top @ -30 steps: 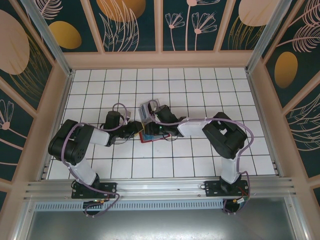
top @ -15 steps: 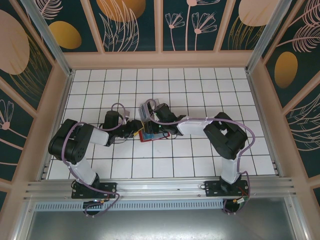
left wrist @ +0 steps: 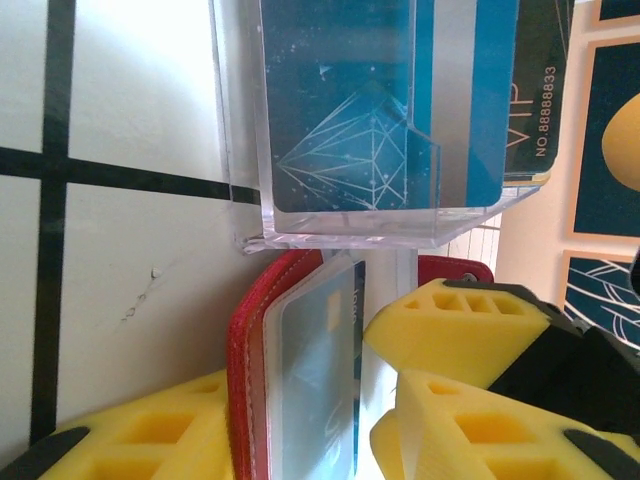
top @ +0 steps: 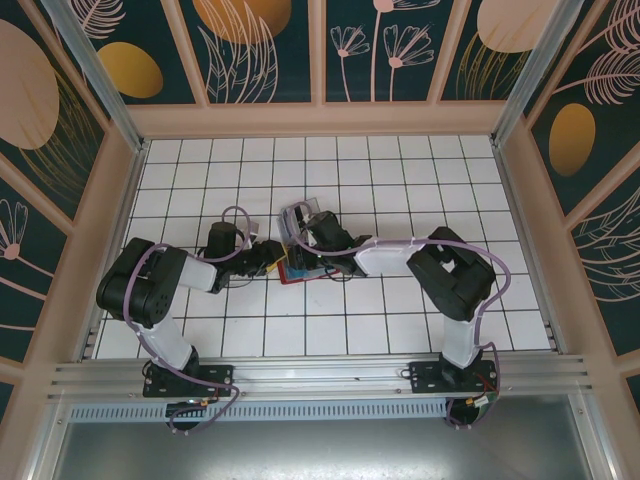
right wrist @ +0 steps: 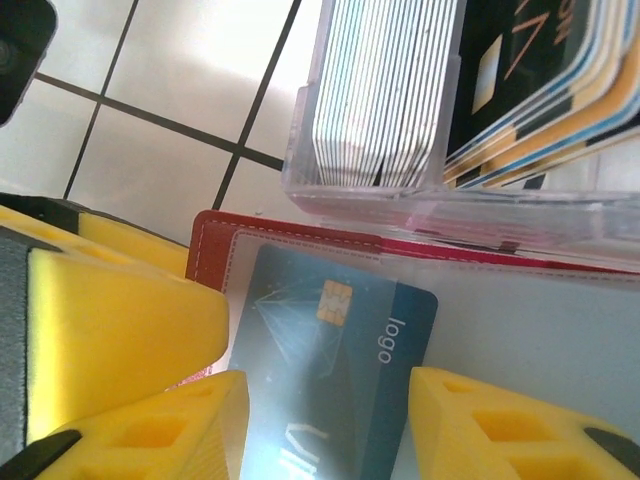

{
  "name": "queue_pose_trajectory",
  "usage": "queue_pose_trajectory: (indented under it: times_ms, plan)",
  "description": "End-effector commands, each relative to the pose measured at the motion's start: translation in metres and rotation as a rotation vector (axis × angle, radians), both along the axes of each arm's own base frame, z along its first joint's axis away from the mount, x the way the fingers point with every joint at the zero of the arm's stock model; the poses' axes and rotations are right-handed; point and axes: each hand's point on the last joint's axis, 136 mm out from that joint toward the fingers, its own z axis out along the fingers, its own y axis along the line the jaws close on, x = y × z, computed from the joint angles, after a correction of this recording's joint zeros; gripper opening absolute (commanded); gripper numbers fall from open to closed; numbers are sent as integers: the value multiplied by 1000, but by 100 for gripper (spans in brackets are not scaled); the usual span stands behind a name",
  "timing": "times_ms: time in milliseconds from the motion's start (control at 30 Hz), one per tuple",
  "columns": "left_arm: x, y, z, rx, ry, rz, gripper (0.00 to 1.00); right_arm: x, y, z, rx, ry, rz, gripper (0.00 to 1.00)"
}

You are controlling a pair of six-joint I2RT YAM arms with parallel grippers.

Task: Put the credit cards into the card holder
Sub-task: Insert the credit card into the card slot.

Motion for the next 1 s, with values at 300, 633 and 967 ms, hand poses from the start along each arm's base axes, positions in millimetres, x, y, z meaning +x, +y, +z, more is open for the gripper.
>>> queue_pose_trajectory:
  times_ms: [300,633,967]
  plan:
    - [-15,31,-47,137,123,107,36,-32,1,-6,80,88,76,44]
    - [-14,33,-51,135,135,117,27,-37,11,-2,67,58,143,43]
    - [-5,31,-44,142,114,108,42,-39,14,1,6,-15,190,43]
